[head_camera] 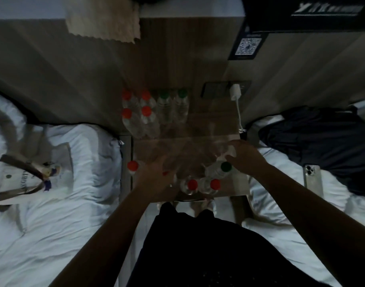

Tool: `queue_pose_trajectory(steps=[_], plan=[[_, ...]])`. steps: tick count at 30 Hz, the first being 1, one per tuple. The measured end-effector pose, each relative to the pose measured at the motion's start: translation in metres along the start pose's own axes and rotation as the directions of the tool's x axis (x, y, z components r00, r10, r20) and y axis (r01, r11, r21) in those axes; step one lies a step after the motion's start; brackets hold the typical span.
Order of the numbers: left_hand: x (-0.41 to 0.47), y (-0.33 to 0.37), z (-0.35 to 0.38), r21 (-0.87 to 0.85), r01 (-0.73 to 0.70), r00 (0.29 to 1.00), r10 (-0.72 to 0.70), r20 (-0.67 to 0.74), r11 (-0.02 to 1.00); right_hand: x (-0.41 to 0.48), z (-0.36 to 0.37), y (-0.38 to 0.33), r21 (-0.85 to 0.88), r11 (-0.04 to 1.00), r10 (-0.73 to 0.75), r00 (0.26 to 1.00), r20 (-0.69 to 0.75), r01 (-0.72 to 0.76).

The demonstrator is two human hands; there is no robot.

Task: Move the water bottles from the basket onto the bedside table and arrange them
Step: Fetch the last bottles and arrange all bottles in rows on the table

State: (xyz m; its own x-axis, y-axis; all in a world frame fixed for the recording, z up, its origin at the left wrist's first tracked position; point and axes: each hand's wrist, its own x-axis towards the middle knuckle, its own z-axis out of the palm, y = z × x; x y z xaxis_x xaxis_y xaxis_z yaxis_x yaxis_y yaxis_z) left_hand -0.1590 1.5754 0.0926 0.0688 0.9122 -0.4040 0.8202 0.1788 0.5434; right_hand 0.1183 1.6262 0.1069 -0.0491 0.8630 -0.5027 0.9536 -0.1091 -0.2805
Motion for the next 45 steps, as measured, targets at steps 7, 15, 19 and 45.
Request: queue_pose_trajectory(steps=[7, 15, 19, 45], plan=[[-0.011, 0.025, 0.040, -0.087, 0.160, 0.986, -0.163, -0.027, 0.983, 0.003, 0.010, 0.042, -0.022, 0.999, -0.035, 0.998, 0.059, 0.036], [-0.018, 0.019, 0.063, -0.115, 0.253, 0.948, -0.269, -0.167, 0.961, 0.013, 0.014, 0.067, 0.012, 0.996, -0.085, 0.995, 0.044, 0.084], [-0.013, 0.013, 0.058, -0.035, 0.251, 0.958, -0.254, -0.137, 0.967, 0.013, 0.006, 0.065, -0.029, 0.993, -0.113, 0.991, 0.077, 0.115], [0.131, 0.011, -0.029, 0.164, -0.100, 0.991, 0.084, 0.100, 0.981, 0.094, -0.002, -0.093, -0.064, 0.997, -0.049, 0.997, 0.054, 0.052]])
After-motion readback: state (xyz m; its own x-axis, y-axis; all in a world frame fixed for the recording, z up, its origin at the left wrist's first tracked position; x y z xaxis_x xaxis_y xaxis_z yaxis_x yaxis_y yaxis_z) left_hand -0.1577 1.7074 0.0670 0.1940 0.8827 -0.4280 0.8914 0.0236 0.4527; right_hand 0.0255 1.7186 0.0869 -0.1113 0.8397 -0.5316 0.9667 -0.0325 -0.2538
